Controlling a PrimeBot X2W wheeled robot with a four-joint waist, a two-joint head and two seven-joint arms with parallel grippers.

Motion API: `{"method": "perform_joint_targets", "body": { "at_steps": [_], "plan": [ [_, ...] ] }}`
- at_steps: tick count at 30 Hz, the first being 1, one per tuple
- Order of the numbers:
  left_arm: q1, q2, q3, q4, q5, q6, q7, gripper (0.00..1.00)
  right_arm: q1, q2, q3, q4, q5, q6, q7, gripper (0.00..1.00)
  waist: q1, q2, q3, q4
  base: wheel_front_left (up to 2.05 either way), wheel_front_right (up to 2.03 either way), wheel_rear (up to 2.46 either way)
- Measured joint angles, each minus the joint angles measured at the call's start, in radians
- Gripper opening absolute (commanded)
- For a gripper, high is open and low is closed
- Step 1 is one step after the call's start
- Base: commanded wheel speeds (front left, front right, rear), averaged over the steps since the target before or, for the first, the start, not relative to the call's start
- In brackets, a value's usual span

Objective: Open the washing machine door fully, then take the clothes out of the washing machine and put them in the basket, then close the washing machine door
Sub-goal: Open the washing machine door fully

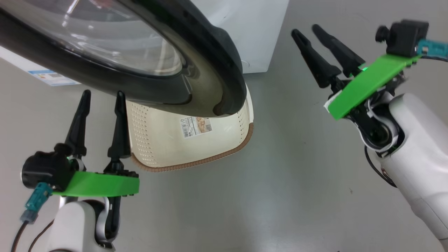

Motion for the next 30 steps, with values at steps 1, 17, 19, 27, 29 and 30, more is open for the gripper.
{"method": "perform_joint_targets", "body": {
  "at_steps": [1, 17, 19, 27, 29, 30],
  "plan": [
    [-0.003, 0.0, 0.004, 0.0, 0.0, 0.0, 0.0, 1.0, 0.001, -0.015, 0.028, 0.016, -0.035, 0.0, -0.061, 1.0, 0.0, 0.0001, -0.001, -0.005, 0.0, 0.0, 0.0],
    [-0.001, 0.0, 0.034, 0.007, 0.003, -0.007, 0.0, 1.0, 0.157, 0.042, -0.209, -0.013, -0.587, 0.001, -0.293, 1.0, 0.0, 0.0, -0.008, -0.049, 0.0, 0.0, 0.0],
    [-0.001, 0.0, 0.035, 0.007, 0.003, -0.007, 0.0, 1.0, 0.212, 0.068, -0.255, -0.055, -0.634, 0.001, -0.292, 1.0, 0.0, 0.0, -0.009, -0.049, 0.0, 0.0, 0.0],
    [0.0, 0.0, 0.043, 0.004, 0.003, -0.007, 0.0, 1.0, 0.344, 0.139, -0.392, -0.256, -0.751, 0.001, -0.293, 1.0, 0.0, 0.0001, -0.015, -0.05, 0.0, 0.0, 0.0],
    [0.0, 0.0, 0.043, 0.004, 0.003, -0.007, 0.0, 1.0, 0.379, 0.155, -0.399, -0.276, -0.76, 0.001, -0.293, 1.0, 0.0, 0.0001, -0.019, -0.051, 0.0, 0.0, 0.0],
    [0.0, 0.0, 0.043, 0.004, 0.003, -0.007, 0.0, 1.0, 0.398, 0.16, -0.4, -0.286, -0.767, 0.001, -0.293, 1.0, 0.0, 0.0001, -0.021, -0.051, 0.0, 0.0, 0.0]
  ]
}}
